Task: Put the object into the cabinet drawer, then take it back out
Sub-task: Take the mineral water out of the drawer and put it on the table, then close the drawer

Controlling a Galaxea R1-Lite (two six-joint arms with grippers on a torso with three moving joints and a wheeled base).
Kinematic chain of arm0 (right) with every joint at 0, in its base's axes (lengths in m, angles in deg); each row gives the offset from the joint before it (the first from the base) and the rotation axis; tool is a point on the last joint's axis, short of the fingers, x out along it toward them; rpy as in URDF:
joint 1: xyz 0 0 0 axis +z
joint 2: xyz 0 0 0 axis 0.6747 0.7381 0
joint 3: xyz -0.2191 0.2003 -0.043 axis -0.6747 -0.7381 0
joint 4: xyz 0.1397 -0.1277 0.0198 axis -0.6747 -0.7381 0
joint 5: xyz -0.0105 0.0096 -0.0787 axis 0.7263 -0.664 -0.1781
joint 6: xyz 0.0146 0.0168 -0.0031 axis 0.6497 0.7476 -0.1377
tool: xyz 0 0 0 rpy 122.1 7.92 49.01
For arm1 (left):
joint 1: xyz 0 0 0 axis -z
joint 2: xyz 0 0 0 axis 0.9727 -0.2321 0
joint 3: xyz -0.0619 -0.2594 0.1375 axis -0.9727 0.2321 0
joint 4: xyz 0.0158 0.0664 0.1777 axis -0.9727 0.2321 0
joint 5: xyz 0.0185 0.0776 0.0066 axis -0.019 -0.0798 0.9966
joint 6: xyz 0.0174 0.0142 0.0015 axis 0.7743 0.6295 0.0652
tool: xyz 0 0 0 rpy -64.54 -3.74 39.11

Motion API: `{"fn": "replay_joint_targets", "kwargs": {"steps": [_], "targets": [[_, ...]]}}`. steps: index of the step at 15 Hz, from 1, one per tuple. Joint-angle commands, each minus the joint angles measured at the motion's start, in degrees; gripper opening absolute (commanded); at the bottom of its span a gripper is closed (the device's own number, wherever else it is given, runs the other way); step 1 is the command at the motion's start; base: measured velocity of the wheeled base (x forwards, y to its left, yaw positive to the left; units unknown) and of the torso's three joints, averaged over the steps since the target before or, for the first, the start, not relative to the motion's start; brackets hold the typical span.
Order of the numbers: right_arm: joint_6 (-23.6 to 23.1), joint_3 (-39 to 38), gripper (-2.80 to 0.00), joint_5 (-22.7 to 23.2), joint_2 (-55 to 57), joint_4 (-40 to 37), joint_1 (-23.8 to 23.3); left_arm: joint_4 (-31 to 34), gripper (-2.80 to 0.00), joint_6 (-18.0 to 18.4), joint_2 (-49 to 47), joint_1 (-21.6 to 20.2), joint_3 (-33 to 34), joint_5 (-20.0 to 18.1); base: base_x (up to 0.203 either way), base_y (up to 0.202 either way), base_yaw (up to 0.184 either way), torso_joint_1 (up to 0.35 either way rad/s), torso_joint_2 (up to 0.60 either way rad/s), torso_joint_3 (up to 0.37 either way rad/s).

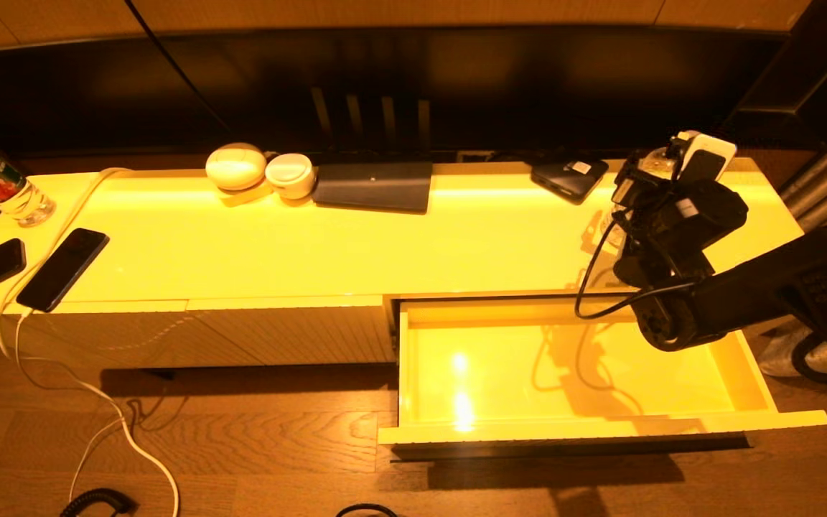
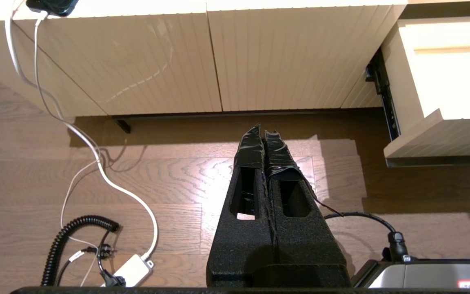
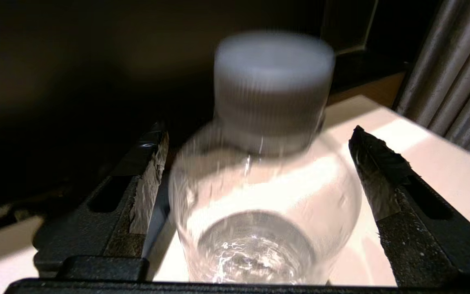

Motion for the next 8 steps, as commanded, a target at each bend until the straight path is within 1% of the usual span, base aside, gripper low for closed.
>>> {"fn": "replay_joint_targets", "kwargs": {"steps": [1,3,6,8], "targets": [[-0.8,-1.4,0.00,-0.1,-6.8,-0.5,0.1,0.0,-2.80,0.0,0.0,0.0,0.1,0.0,0.000,0.000,0.000,0.000,0.00,0.000],[-1.3,-3.0,0.00,0.4,-12.0,-5.7,0.1,0.0,-2.80,0.0,0.0,0.0,0.2,0.0,0.000,0.000,0.000,0.000,0.00,0.000],[-1.6,-1.6,0.00,2.0,-20.5,-17.8,0.1,0.0,-2.80,0.0,0.0,0.0,0.1,0.0,0.000,0.000,0.000,0.000,0.00,0.000],[-1.8,-2.2,0.00,2.4,-25.8,-24.7,0.1,0.0,-2.80,0.0,0.0,0.0,0.1,0.0,0.000,0.000,0.000,0.000,0.00,0.000]]}}
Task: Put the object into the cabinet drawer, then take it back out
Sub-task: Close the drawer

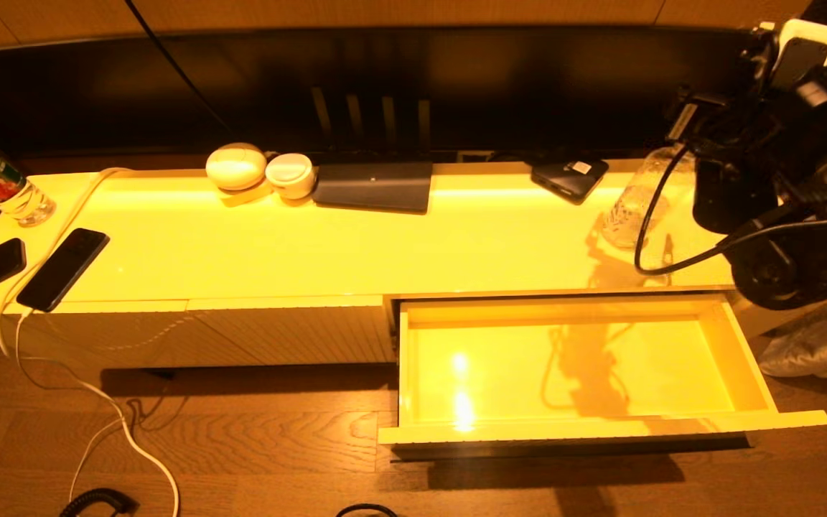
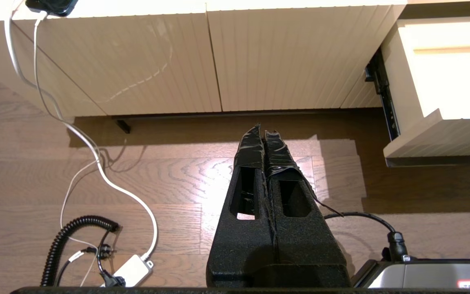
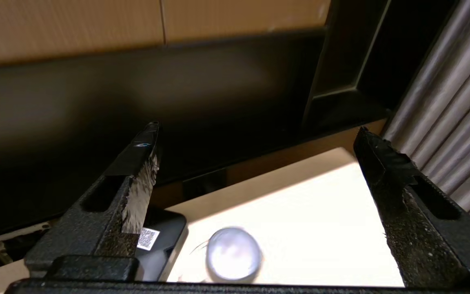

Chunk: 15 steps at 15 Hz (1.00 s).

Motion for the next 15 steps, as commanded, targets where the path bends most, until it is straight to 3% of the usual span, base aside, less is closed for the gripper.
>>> {"fn": "replay_joint_targets", "kwargs": {"steps": [1,5,6,9,11,15], "targets": [[-0.2,-1.8,0.00,0.5,-9.6,-8.6,0.1,0.0,-2.80,0.0,0.0,0.0,0.1,0.0,0.000,0.000,0.000,0.000,0.00,0.000],[-0.4,-7.7,0.00,3.0,-20.4,-32.5,0.3,0.0,-2.80,0.0,0.0,0.0,0.1,0.0,0.000,0.000,0.000,0.000,0.00,0.000],[-0.5,-10.0,-2.80,3.6,-23.1,-37.8,0.7,0.0,-2.80,0.0,0.0,0.0,0.1,0.0,0.000,0.000,0.000,0.000,0.00,0.000],[-1.0,-19.9,-2.80,7.2,-30.0,-50.7,3.5,0.0,-2.80,0.0,0.0,0.0,0.2,0.0,0.000,0.000,0.000,0.000,0.00,0.000],[-4.2,-27.7,-2.80,9.7,-34.0,-55.7,6.0,0.0,-2.80,0.0,0.0,0.0,0.1,0.0,0.000,0.000,0.000,0.000,0.00,0.000],[-19.3,-44.9,-2.80,21.5,-40.8,-58.1,10.0,0.0,-2.80,0.0,0.0,0.0,0.1,0.0,0.000,0.000,0.000,0.000,0.00,0.000]]}}
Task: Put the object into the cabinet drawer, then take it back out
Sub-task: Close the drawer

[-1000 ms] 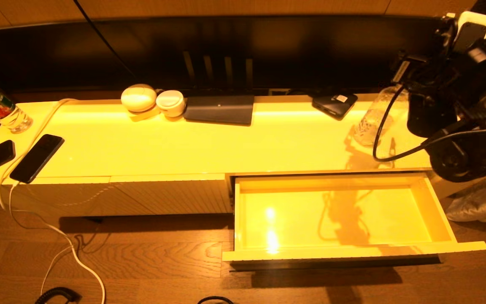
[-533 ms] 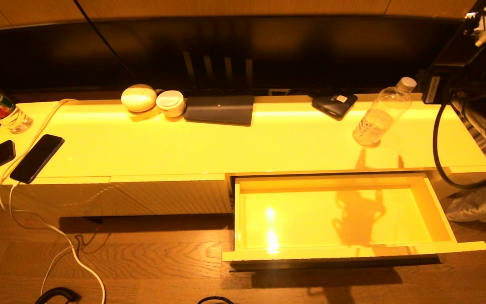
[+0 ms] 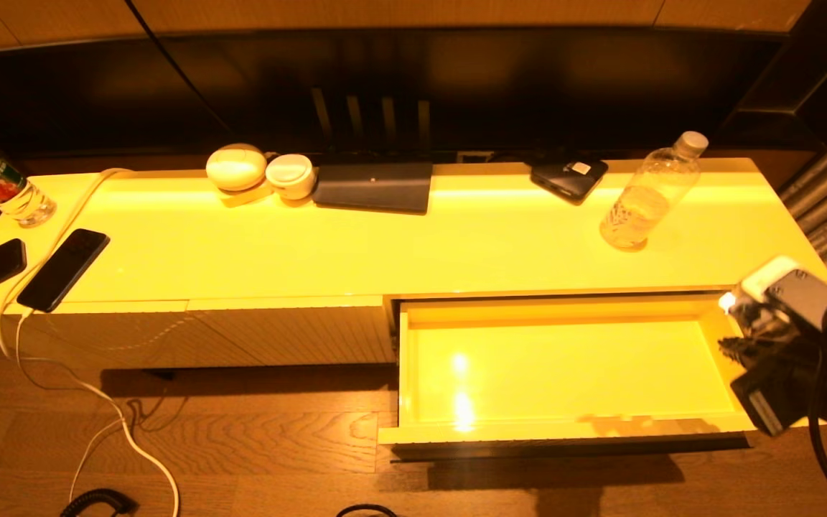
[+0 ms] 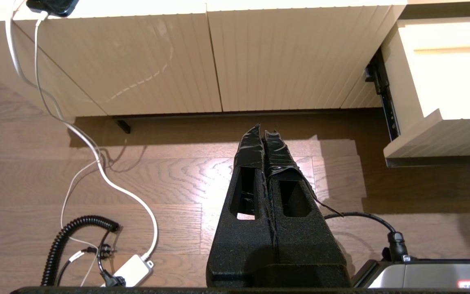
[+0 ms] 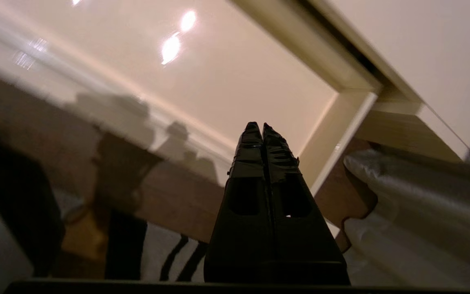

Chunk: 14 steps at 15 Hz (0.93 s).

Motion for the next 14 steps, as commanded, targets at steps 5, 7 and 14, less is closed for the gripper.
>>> {"fn": "replay_joint_targets", "kwargs": {"steps": [5,7,14], "targets": [[-17.0,-15.5,-2.80,15.1,-9.8,-1.2,8.3,0.0,-2.80,0.0,0.0,0.0,0.1,0.0,0.000,0.000,0.000,0.000,0.00,0.000],[-19.2,-17.1,-2.80,17.5,-11.8,-1.2,9.3,0.0,-2.80,0.0,0.0,0.0,0.2,0.0,0.000,0.000,0.000,0.000,0.00,0.000],[-24.6,-19.5,-2.80,20.5,-14.8,-19.1,15.9,0.0,-2.80,0.0,0.0,0.0,0.1,0.0,0.000,0.000,0.000,0.000,0.00,0.000]]}}
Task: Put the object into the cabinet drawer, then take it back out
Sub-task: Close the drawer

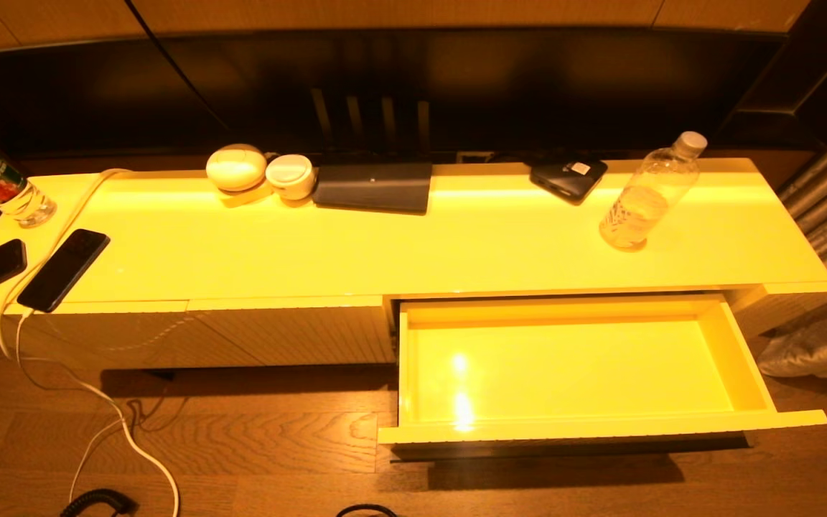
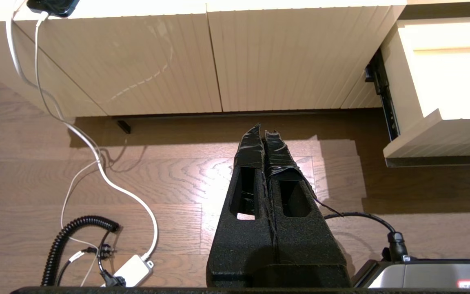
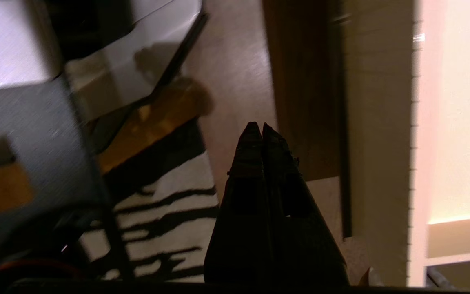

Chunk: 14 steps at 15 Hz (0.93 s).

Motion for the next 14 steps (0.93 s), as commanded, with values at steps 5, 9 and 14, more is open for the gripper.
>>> {"fn": "replay_joint_targets", "kwargs": {"steps": [5,9,14], "targets": [[0.0,-0.5,-2.80,-0.5,12.5,-3.2,2.2,0.0,-2.80,0.0,0.0,0.0,0.2,0.0,0.000,0.000,0.000,0.000,0.00,0.000],[-0.1,0.0,-2.80,-0.7,26.0,6.4,-0.8,0.0,-2.80,0.0,0.0,0.0,0.1,0.0,0.000,0.000,0.000,0.000,0.00,0.000],[-0.2,3.3,-2.80,-0.8,39.1,21.7,-5.7,0.0,-2.80,0.0,0.0,0.0,0.2,0.0,0.000,0.000,0.000,0.000,0.00,0.000]]}}
